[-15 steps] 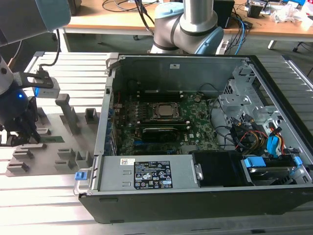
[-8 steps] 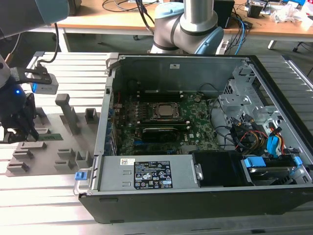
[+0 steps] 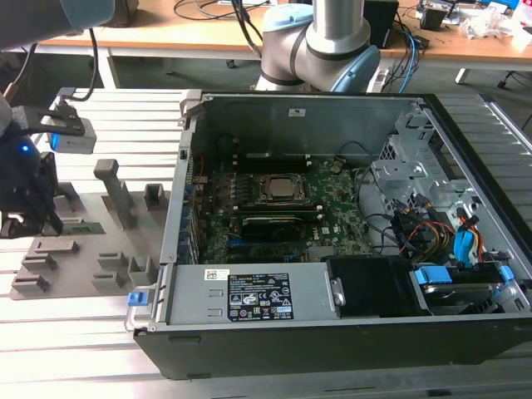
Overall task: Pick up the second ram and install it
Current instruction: 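Pick up the second ram and move it above second insertion slot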
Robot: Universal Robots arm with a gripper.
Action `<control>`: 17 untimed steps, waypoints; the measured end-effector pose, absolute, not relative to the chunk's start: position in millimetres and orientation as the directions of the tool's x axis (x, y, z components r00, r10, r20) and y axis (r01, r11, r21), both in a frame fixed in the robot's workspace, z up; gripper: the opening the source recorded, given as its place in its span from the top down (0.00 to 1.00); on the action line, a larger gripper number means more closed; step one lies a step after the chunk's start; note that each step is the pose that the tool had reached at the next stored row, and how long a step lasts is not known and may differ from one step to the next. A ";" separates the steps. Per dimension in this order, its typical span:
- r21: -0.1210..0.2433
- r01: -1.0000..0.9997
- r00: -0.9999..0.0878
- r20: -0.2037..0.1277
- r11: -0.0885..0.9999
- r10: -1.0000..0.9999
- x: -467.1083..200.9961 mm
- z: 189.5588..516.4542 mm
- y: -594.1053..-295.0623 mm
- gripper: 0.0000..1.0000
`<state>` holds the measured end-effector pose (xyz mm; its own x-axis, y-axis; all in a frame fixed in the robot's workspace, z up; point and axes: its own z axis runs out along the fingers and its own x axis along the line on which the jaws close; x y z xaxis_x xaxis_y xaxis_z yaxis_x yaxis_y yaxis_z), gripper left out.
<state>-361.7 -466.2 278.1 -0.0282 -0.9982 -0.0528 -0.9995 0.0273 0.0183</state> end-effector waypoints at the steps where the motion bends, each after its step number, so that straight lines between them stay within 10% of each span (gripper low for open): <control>1: 0.018 -0.999 -0.028 -0.053 0.027 -0.998 -361.7 279.4 -466.2 0.86; 17: 0.018 -0.999 -0.028 -0.053 0.027 -0.998 -361.6 295.8 -466.2 0.86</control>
<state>-361.6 -466.2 295.8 -0.0282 -0.9982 -0.0528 -0.9995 0.0273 0.0183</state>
